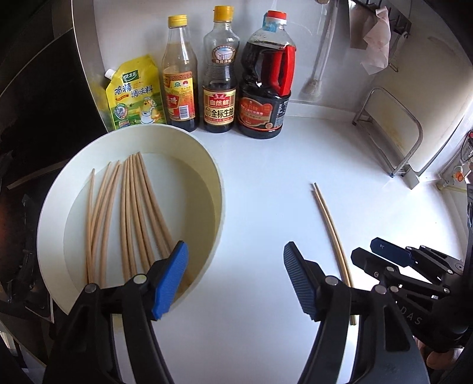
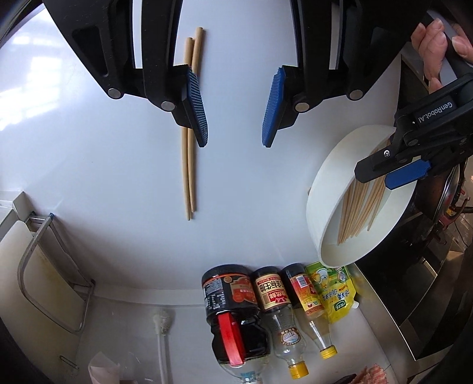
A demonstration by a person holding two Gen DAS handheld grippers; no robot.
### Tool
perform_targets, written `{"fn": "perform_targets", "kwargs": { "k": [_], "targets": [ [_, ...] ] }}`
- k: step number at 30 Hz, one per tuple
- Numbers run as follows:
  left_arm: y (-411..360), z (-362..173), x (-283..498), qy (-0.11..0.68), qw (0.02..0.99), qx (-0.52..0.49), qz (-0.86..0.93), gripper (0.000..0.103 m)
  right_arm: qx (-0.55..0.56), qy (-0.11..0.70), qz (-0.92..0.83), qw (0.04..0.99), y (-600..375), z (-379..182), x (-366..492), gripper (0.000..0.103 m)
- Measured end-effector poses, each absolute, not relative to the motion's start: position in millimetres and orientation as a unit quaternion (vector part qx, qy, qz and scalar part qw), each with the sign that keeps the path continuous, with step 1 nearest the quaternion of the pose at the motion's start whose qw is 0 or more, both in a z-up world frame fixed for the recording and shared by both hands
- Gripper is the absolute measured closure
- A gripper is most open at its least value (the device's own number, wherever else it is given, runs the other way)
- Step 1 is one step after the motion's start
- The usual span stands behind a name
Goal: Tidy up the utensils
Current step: 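Move both open tools back to the last two chopsticks on the counter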
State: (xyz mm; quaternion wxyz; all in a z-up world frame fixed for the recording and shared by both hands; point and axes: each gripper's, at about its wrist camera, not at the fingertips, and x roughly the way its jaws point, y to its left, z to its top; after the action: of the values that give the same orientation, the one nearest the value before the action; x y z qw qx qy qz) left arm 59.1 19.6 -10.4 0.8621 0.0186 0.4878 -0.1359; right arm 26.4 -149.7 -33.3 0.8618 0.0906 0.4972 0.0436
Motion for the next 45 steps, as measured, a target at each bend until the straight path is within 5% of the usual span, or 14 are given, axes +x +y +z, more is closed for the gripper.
{"fn": "perform_targets", "kwargs": {
  "k": [19, 45],
  "targets": [
    [-13, -28, 42, 0.51, 0.849, 0.026, -0.136, 0.036, 0.1, 0.519, 0.039, 0.848, -189, -53, 14, 0.054],
    [-25, -54, 34, 0.531, 0.841, 0.016, -0.103, 0.027, 0.087, 0.518, 0.033, 0.85, -213, -95, 14, 0.051]
  ]
}}
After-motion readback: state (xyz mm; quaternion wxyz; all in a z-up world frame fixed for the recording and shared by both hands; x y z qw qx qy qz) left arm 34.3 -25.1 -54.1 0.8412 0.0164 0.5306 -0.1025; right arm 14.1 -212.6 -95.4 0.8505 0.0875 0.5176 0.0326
